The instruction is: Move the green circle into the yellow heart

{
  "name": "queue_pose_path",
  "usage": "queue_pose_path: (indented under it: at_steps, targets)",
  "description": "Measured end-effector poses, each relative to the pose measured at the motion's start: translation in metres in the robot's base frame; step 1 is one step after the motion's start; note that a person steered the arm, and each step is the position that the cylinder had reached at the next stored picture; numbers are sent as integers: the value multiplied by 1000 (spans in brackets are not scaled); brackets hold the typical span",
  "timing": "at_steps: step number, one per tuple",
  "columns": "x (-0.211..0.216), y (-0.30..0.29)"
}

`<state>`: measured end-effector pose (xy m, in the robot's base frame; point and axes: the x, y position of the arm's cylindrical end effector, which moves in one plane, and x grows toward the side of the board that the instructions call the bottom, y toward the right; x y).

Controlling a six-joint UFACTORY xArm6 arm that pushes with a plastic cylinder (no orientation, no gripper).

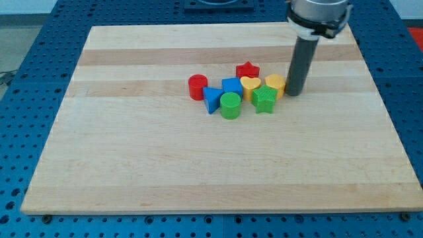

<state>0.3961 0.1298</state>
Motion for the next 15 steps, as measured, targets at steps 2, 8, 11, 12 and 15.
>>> queue_pose_path:
  at_steps: [2,8,11,12,15]
  targets:
    - [-18,-17]
    - [92,-198]
    - [55,-139]
    - [47,-133]
    - [62,-154]
